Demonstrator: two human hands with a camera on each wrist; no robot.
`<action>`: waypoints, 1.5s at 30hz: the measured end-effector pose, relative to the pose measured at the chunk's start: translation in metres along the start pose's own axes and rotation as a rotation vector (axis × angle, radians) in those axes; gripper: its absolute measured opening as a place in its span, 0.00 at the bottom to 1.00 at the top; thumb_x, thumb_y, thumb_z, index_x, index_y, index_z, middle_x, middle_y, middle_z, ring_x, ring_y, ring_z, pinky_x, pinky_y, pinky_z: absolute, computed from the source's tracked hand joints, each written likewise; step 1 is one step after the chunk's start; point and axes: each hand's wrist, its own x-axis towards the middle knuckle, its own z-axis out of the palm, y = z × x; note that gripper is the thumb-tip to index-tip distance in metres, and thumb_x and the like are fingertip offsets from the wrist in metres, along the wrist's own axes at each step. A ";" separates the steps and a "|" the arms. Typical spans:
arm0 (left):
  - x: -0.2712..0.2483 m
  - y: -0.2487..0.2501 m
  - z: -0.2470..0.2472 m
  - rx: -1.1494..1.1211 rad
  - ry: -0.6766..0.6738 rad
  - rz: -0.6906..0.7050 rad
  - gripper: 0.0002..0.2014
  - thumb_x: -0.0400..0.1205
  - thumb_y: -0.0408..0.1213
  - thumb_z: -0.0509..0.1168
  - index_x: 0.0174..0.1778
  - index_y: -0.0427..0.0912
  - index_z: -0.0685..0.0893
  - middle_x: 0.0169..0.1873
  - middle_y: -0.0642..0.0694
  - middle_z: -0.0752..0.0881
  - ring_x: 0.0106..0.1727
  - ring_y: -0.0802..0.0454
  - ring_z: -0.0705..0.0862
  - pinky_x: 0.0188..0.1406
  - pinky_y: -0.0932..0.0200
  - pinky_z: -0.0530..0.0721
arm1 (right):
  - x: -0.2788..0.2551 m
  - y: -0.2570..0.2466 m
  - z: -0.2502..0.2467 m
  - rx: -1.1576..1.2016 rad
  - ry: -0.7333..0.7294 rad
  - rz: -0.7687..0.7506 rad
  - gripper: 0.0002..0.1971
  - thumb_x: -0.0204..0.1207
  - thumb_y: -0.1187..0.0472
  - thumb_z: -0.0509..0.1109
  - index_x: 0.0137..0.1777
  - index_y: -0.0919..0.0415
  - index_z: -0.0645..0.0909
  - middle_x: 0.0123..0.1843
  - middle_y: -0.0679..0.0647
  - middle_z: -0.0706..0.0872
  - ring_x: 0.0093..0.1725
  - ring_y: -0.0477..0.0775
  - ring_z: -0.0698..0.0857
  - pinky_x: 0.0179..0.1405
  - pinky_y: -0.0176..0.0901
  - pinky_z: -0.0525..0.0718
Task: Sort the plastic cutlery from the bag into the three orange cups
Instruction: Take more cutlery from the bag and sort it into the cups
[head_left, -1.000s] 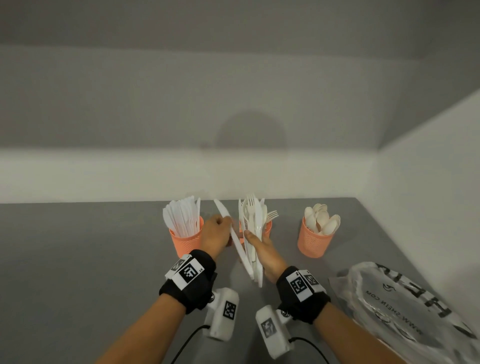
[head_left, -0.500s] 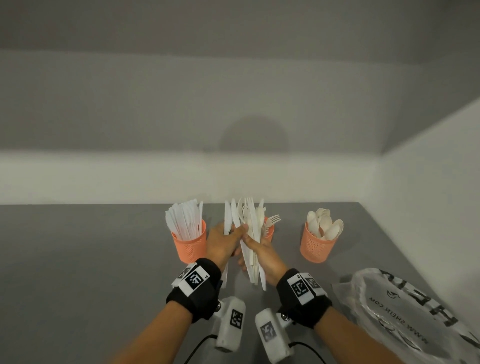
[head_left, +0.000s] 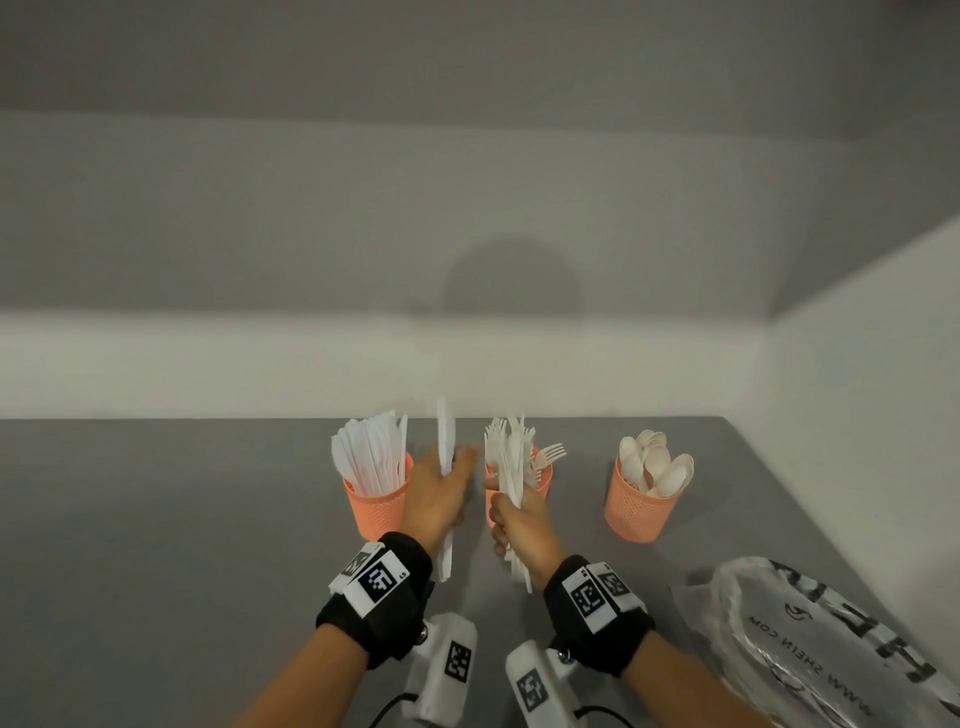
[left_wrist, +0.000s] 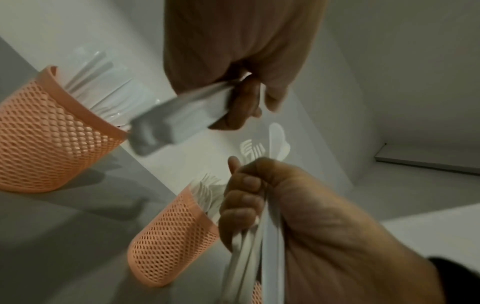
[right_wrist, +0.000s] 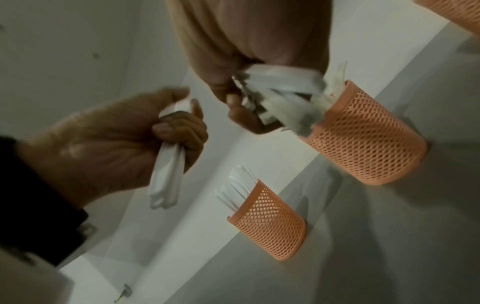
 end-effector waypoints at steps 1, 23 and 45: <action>-0.002 0.001 0.003 0.025 -0.034 0.010 0.10 0.82 0.40 0.64 0.43 0.35 0.80 0.19 0.52 0.78 0.11 0.63 0.68 0.13 0.68 0.66 | 0.000 -0.002 0.001 -0.034 0.015 -0.020 0.15 0.82 0.69 0.53 0.46 0.50 0.76 0.24 0.51 0.68 0.16 0.42 0.66 0.15 0.35 0.66; 0.029 0.011 -0.006 -0.114 0.108 0.020 0.13 0.83 0.39 0.60 0.32 0.43 0.70 0.17 0.52 0.70 0.19 0.56 0.68 0.26 0.57 0.68 | -0.008 -0.003 -0.021 0.009 -0.035 0.088 0.15 0.76 0.45 0.67 0.35 0.46 0.66 0.15 0.44 0.64 0.16 0.44 0.65 0.17 0.34 0.67; 0.005 -0.011 0.029 0.169 0.029 -0.016 0.17 0.75 0.34 0.71 0.58 0.34 0.82 0.53 0.40 0.88 0.54 0.44 0.87 0.55 0.50 0.85 | -0.014 -0.009 -0.009 -0.294 -0.139 -0.011 0.10 0.83 0.62 0.58 0.61 0.49 0.68 0.31 0.49 0.77 0.24 0.44 0.77 0.23 0.37 0.77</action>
